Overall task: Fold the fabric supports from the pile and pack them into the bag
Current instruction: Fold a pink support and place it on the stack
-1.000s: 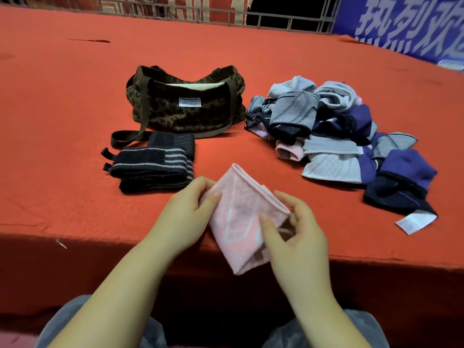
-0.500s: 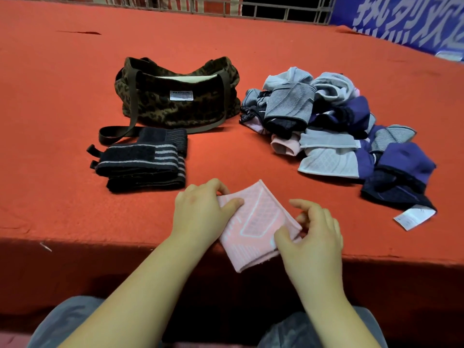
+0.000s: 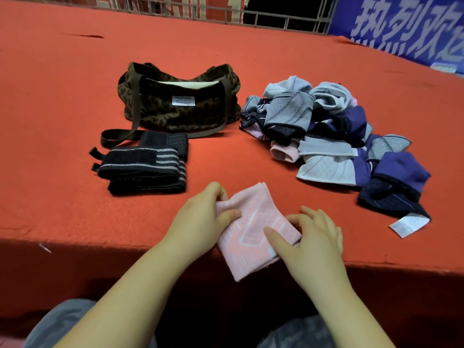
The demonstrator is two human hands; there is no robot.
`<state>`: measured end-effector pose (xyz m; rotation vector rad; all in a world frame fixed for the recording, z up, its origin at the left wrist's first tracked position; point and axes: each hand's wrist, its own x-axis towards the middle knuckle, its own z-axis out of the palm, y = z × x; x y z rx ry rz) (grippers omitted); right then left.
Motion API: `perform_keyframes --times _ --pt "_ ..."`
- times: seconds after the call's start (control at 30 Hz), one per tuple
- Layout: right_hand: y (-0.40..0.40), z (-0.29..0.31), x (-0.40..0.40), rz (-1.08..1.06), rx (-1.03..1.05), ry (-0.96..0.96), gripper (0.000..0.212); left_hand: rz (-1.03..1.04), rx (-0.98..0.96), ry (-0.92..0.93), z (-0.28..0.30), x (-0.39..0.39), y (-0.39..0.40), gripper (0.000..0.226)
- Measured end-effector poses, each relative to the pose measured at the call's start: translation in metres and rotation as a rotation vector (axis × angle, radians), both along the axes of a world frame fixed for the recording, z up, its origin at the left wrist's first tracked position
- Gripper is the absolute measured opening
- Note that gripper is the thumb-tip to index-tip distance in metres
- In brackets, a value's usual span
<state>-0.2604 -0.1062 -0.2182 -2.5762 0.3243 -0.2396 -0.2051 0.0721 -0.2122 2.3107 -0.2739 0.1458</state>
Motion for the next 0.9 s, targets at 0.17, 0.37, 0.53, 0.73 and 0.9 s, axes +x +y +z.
perform_keyframes --times 0.17,0.37,0.53,0.73,0.9 --pt "0.004 0.009 -0.003 0.120 0.253 -0.145 0.022 -0.182 -0.542 0.364 0.010 -0.007 0.025 0.047" --pt "0.019 0.040 -0.006 0.438 0.450 -0.101 0.030 -0.489 -0.484 0.538 0.037 -0.015 0.048 0.053" --pt "0.015 0.063 -0.001 0.591 0.429 -0.060 0.051 -0.570 -0.360 0.451 0.054 -0.020 0.045 0.032" --pt "0.013 0.059 0.011 0.378 0.642 -0.188 0.063 -0.416 -0.503 0.269 0.050 -0.023 0.024 0.018" --pt "0.015 0.046 0.015 0.244 0.896 0.082 0.049 -0.155 -0.988 0.333 0.039 -0.019 0.006 0.025"
